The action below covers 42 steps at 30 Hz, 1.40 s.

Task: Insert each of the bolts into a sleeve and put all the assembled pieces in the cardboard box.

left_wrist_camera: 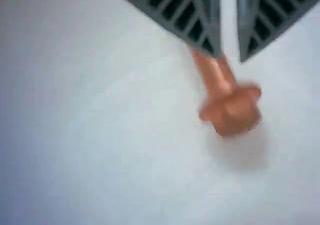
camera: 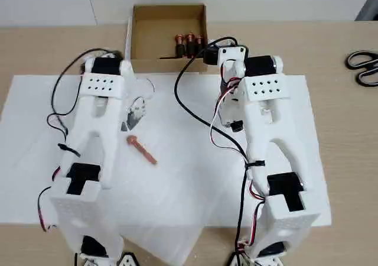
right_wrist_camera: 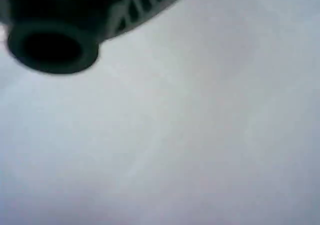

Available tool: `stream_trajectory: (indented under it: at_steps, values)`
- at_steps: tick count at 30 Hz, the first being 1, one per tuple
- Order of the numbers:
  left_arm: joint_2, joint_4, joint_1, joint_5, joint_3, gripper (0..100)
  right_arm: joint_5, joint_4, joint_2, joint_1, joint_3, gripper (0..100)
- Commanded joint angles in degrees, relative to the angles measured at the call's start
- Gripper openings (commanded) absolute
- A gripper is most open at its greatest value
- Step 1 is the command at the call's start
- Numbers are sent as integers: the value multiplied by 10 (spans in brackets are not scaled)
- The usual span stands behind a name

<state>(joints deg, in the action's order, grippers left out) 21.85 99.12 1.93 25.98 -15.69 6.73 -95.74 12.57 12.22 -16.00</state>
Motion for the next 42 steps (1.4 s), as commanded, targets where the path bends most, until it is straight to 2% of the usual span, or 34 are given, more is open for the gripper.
stream_trajectory:
  at_steps: [1, 3, 8, 15, 21, 27, 30, 34, 42]
  values:
    - [-2, 13, -11, -233, 6, 6, 6, -7, -36, -6, -29, 4]
    - [-2, 12, -17, -236, 8, 6, 6, -7, -36, -6, -29, 4]
    - [-7, 12, -35, -137, -12, 6, 6, -7, -36, -6, -29, 4]
    - [-8, 13, -40, -47, -12, 6, 6, -7, -36, -6, -29, 4]
    - [-4, 14, -16, 54, -7, 6, 6, -6, -36, -6, -29, 4]
    - [-15, 14, 19, 111, 19, 6, 6, -7, -36, -6, -29, 4]
    - [-65, 14, 22, 142, 21, 6, 6, -7, -36, -6, -29, 4]
    - [-169, 14, 23, 149, 34, 7, 6, -7, -36, -7, -29, 4]
    - [-382, 2, 18, 227, 208, 7, 6, -7, -36, -22, -29, 4]
